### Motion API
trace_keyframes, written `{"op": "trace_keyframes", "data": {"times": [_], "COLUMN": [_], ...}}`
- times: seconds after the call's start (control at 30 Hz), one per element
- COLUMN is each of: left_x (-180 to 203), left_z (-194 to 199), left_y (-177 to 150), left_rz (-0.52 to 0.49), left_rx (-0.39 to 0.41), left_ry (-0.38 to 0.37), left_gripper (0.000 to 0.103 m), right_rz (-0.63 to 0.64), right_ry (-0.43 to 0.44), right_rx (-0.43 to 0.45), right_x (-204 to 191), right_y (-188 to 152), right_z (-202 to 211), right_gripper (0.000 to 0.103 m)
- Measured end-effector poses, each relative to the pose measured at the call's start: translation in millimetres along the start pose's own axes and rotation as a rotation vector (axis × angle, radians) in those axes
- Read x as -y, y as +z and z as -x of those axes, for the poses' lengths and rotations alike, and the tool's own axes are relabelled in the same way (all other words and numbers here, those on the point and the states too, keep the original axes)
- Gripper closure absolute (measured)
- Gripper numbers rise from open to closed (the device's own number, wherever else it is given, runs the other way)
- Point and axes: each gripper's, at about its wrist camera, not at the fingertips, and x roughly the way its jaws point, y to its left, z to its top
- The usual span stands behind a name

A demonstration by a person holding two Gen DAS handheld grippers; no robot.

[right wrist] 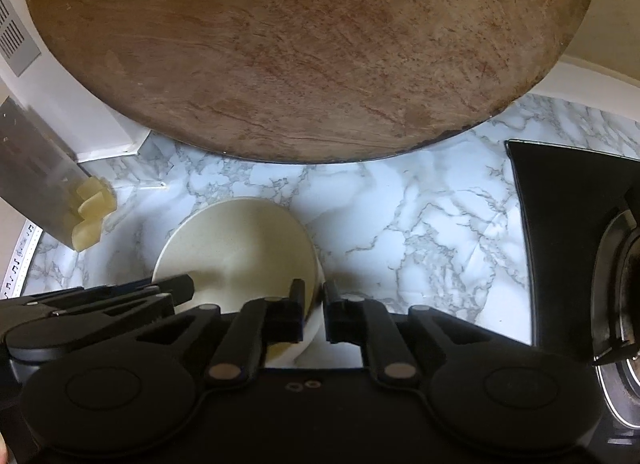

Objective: Organize plates and bowls
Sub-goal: 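Close both grippers on the cream bowl rim, then lift the cream bowl with both grippers and carry it over the pink pot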

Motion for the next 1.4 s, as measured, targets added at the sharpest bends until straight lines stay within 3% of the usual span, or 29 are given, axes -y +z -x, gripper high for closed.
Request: {"op": "trace_keyframes", "data": {"times": [0.43, 0.87, 1.4], "left_x": [7, 7, 3], "left_z": [27, 88, 162], "left_y": [-4, -15, -57], "left_rz": [-0.043, -0.077, -0.159], "left_rx": [0.005, 0.02, 0.048], "left_ry": [-0.013, -0.047, -0.076], "left_gripper": [0.097, 0.097, 0.097], "right_rz": [-0.005, 0.01, 0.033], "right_ry": [-0.031, -0.049, -0.056], "right_rx": [0.017, 0.04, 0.071], "right_x": [-4, -21, -44], "right_y": [-6, -18, -60], "right_z": [24, 81, 155], "right_gripper": [0.096, 0.096, 0.096]}}
